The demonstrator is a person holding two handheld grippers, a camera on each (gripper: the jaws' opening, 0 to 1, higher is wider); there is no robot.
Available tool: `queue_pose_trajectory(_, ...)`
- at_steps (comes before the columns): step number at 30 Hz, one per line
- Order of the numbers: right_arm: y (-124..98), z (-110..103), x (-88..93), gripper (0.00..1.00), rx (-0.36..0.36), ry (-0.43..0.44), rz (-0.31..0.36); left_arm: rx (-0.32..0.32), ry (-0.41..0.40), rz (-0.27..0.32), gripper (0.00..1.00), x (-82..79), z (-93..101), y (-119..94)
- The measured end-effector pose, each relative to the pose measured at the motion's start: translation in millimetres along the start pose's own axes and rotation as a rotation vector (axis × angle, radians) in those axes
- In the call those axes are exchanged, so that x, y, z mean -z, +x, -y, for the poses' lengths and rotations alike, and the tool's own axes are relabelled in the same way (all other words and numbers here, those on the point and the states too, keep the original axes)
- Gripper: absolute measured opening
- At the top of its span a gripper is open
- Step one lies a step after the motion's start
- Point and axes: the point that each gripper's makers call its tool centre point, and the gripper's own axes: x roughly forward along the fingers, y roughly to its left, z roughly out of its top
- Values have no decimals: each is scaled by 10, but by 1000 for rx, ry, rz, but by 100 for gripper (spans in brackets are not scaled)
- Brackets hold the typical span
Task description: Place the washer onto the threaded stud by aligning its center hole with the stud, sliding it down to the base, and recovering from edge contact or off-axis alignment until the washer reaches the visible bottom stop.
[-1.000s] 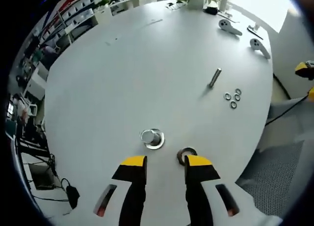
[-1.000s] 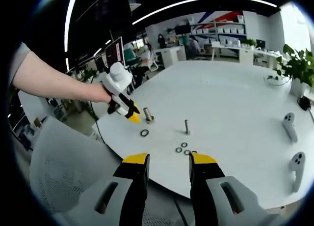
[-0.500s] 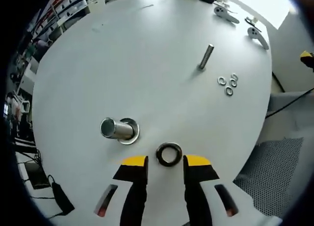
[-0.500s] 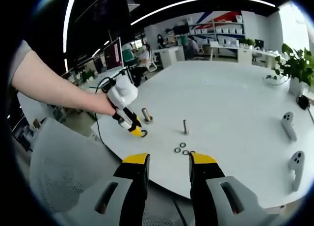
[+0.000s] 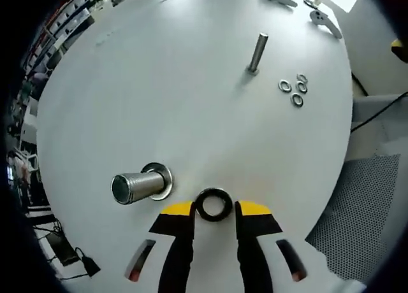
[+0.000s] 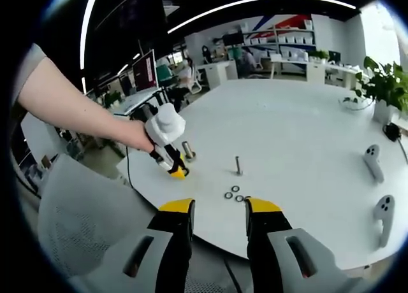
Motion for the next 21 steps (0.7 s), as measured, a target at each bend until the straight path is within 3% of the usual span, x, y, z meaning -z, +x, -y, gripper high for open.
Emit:
queue_pose_trajectory(12, -1, 17, 5, 34, 9, -4, -2, -2, 16, -54, 21, 153, 24, -7)
queue_pose_trajectory(14, -3, 15, 3, 34, 9, -5, 0, -10, 112, -86, 21, 163, 25, -4)
queue_pose_trajectory(16, -2, 14, 5, 34, 8, -4, -2, -7, 96, -94, 22, 136, -70, 36)
queue_pose_trajectory(21, 1, 8, 8, 34, 7, -4, -3, -1, 96, -128, 23, 140, -84, 63)
